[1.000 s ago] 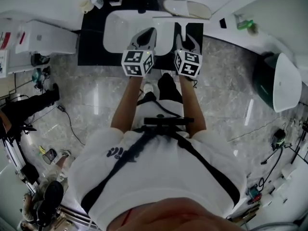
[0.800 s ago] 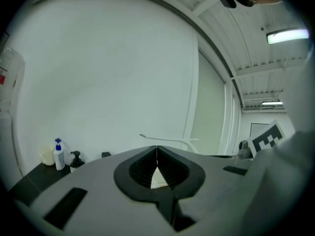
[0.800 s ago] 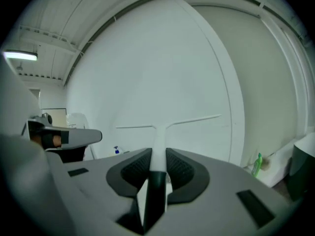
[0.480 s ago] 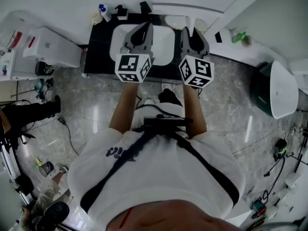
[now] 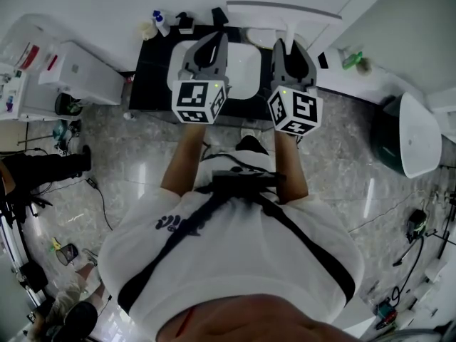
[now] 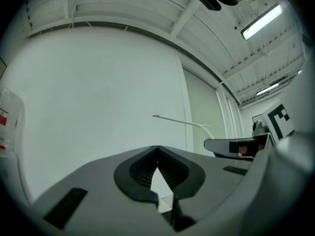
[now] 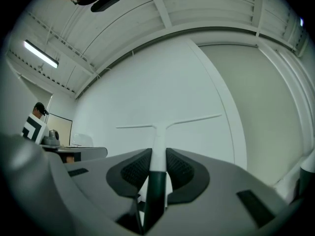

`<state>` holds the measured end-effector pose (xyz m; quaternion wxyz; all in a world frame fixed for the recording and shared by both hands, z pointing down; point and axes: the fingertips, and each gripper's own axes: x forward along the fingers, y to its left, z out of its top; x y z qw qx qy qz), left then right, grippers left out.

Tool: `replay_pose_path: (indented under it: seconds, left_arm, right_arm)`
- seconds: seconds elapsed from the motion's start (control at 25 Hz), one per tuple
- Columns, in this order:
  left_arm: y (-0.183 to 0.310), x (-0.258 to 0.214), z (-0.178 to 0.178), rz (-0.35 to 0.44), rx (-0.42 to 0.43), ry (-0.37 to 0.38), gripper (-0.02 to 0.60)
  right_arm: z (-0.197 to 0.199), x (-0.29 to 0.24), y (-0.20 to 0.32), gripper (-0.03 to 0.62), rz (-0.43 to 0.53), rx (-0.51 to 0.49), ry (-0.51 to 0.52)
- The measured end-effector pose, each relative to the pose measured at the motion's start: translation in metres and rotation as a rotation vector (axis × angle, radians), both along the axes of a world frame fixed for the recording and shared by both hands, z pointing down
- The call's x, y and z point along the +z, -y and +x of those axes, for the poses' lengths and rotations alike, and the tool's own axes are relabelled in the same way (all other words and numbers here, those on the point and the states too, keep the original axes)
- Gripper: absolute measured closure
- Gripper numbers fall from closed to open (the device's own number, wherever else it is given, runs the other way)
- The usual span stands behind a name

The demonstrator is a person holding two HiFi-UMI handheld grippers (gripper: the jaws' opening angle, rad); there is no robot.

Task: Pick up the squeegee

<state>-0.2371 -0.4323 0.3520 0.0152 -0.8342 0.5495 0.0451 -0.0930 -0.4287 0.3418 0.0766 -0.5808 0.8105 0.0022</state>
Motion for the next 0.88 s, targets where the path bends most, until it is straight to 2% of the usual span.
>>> replay_pose_path:
  seconds: [0.16,0.56,0.88]
  left_arm:
    - [-0.003,0.009,-0.008,-0.002,-0.016,-0.058,0.572]
    - [-0.002,0.028,-0.012,-0.046,-0.013,-0.069,0.572]
    - [0.037,0.035,0.006,-0.054,0.017,-0.068,0.572]
  right_arm:
    - [-0.001,0.007,-0.002,0.494,-0.016,0.015,-0.004]
    - [0.002,0.019,-0.002,0.494,-0.053,0.053,-0.021]
    - [0.013,0.043,0.036,0.494,-0.112,0.06,-0.037]
